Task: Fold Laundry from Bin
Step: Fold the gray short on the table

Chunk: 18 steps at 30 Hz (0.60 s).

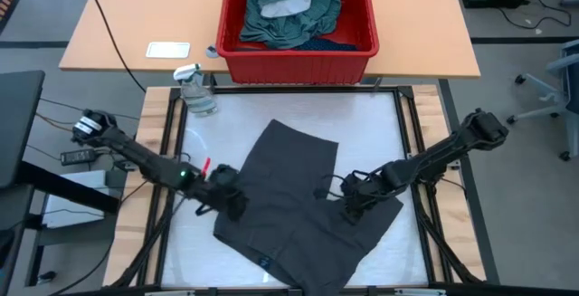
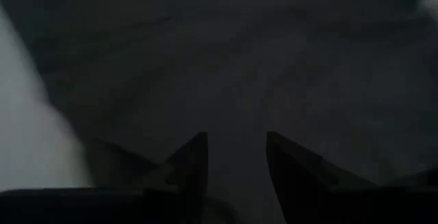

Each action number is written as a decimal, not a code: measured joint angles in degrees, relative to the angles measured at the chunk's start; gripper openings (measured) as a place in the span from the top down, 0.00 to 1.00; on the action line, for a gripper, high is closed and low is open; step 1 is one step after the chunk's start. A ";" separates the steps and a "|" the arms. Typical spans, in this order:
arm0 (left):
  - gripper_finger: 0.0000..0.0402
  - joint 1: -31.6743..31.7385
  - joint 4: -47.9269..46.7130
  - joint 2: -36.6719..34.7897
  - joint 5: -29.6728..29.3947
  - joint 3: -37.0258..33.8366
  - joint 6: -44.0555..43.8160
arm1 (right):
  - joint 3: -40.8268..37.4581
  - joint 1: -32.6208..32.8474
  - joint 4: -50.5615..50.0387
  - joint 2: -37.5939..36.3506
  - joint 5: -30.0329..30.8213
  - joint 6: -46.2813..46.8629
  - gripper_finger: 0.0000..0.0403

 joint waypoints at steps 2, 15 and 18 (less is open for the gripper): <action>0.62 -2.35 1.42 1.31 -2.30 0.05 -6.23 | -0.02 -1.26 -0.34 0.37 0.43 -5.74 0.57; 0.69 -2.56 3.74 22.50 -3.08 19.03 -12.41 | -1.49 -7.36 7.24 10.94 -4.36 -32.79 0.57; 0.69 -3.36 3.82 27.79 -2.03 23.71 -15.95 | -1.47 -7.25 8.47 11.98 -4.09 -36.45 0.57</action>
